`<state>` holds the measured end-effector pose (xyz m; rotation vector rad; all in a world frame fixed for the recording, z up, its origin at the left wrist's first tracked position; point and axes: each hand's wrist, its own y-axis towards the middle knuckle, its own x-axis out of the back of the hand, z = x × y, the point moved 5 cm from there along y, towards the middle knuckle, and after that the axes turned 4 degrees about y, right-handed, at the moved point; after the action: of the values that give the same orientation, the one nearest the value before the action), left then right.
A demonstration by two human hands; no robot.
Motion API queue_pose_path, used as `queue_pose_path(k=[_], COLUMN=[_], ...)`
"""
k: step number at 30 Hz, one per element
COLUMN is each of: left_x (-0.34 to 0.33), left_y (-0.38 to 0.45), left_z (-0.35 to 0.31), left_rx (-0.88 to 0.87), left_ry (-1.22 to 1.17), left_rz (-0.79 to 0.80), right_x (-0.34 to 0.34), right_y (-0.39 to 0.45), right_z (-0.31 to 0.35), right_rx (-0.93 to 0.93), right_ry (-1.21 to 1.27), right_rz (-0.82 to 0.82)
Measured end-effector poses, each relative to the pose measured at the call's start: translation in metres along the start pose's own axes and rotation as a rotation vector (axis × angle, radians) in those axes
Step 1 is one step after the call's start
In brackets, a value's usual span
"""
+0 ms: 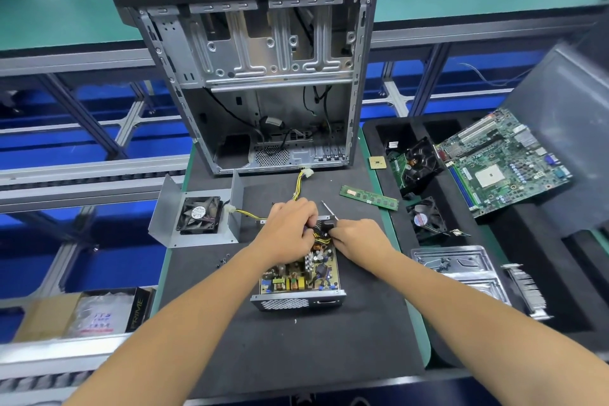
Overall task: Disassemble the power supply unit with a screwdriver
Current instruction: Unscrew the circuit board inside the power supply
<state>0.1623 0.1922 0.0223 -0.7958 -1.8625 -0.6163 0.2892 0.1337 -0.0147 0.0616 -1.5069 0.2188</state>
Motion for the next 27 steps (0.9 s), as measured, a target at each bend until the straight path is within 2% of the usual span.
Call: queue_pose_path(k=[7, 10, 16, 21, 24, 27], left_x=[0.001, 0.000, -0.001, 0.000, 0.000, 0.002], left_y=[0.002, 0.003, 0.004, 0.004, 0.004, 0.006], left_z=[0.002, 0.003, 0.004, 0.002, 0.003, 0.004], left_rx=[0.011, 0.005, 0.003, 0.025, 0.029, 0.040], left_ry=[-0.056, -0.059, -0.054, -0.046, -0.035, -0.017], left_rz=[0.000, -0.006, -0.005, 0.018, 0.026, 0.073], right_x=[-0.001, 0.006, 0.019, 0.021, 0.016, 0.010], right_y=[0.002, 0.000, -0.005, -0.011, -0.014, -0.018], right_z=[-0.004, 0.003, 0.011, 0.014, 0.012, 0.004], right_rx=[0.011, 0.050, 0.059, 0.041, -0.034, -0.159], right_ry=[0.021, 0.072, -0.019, 0.116, 0.204, 0.235], right_rz=[-0.029, -0.127, -0.199, -0.246, -0.206, -0.065])
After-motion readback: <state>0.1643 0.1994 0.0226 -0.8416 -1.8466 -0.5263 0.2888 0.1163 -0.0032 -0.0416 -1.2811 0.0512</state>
